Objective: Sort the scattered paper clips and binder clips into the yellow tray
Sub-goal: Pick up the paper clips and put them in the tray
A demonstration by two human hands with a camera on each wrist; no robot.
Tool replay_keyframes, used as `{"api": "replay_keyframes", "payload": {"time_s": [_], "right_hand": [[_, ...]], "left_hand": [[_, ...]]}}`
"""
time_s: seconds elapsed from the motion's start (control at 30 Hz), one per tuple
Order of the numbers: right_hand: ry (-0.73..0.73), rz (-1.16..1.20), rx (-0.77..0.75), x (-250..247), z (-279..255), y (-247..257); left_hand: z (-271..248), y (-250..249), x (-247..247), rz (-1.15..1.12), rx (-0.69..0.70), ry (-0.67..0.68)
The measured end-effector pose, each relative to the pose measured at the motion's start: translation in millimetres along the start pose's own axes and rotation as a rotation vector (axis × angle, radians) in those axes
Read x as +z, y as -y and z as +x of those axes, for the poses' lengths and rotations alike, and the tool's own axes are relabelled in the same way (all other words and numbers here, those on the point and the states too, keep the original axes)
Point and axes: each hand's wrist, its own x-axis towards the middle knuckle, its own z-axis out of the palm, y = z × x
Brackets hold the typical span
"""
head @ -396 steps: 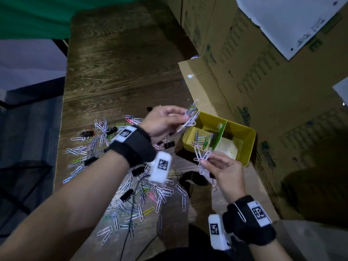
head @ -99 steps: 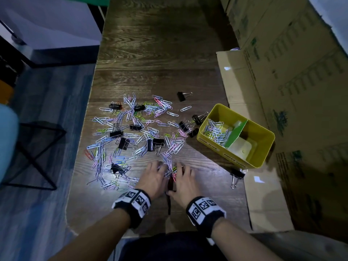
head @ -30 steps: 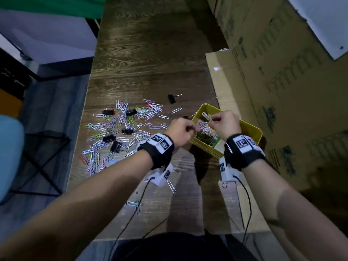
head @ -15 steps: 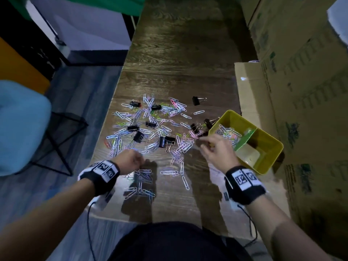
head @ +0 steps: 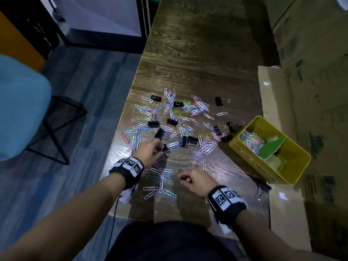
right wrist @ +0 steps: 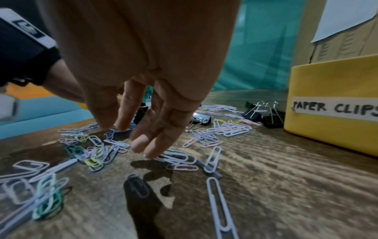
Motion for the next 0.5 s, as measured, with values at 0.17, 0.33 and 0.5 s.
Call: {"api": "replay_keyframes", "payload": {"time_s": [0.17, 0.33, 0.5], "right_hand": [[-0.021, 0.016, -0.007, 10.3, 9.4, 10.0], [-0.22, -0.108, 0.159, 13.5, 2.2, 0.4], [-0.364, -0.125, 0.465, 16.2, -11.2, -19.3]], "left_hand": [[4.7, 5.6, -5.4, -0.182, -0.007, 0.069], [-9.6, 30.8, -14.4, -0.031, -0.004, -0.156], [-55.4, 45.5, 3.5, 0.28, -0.227, 0.002]]}}
